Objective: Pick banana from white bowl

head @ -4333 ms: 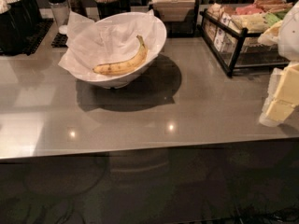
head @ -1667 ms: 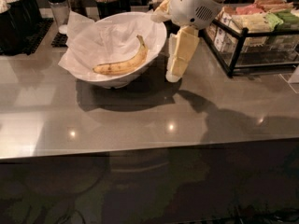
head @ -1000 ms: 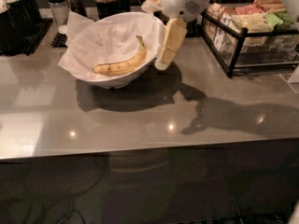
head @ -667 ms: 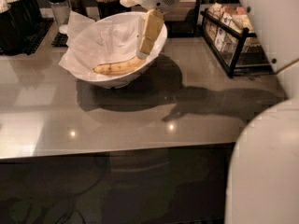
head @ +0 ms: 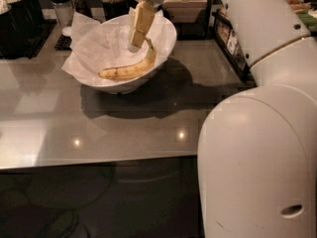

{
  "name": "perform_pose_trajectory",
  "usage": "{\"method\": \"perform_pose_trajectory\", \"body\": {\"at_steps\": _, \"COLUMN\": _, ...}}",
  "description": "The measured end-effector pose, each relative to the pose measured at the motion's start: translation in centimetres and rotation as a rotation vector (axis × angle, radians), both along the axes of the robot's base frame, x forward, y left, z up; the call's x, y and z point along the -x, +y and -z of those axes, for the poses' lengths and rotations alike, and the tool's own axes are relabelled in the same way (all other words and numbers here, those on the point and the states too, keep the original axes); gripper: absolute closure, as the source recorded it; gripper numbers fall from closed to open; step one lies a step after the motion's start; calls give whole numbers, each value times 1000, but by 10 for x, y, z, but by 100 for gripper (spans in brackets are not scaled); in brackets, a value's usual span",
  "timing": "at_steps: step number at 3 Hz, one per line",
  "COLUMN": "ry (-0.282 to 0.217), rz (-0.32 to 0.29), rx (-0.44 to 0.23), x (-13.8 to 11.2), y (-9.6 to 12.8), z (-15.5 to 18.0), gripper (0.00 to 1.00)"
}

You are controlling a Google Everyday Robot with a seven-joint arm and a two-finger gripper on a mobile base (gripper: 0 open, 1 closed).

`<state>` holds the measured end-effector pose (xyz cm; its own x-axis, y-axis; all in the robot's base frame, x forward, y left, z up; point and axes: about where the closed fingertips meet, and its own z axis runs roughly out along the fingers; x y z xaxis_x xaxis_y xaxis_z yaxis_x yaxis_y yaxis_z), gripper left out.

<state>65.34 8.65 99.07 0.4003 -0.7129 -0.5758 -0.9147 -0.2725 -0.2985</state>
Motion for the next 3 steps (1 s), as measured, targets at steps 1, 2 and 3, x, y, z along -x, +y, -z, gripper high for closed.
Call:
{"method": "perform_pose_trajectory", "body": {"at_steps": 1, "ry": 0, "rz": 0, "rx": 0, "x": 0, "y": 0, "z": 0, "gripper": 19}}
{"method": "perform_pose_trajectory", "body": {"at_steps": 2, "ry": 32, "rz": 19, "rx": -12, "x": -7, "y": 1, "z": 17, "gripper": 26}}
{"method": "perform_pose_trajectory", "body": {"at_steps": 3, "ry": 102, "rz": 29, "rx": 10, "x": -13, "y": -1, "z": 49, "gripper": 19}}
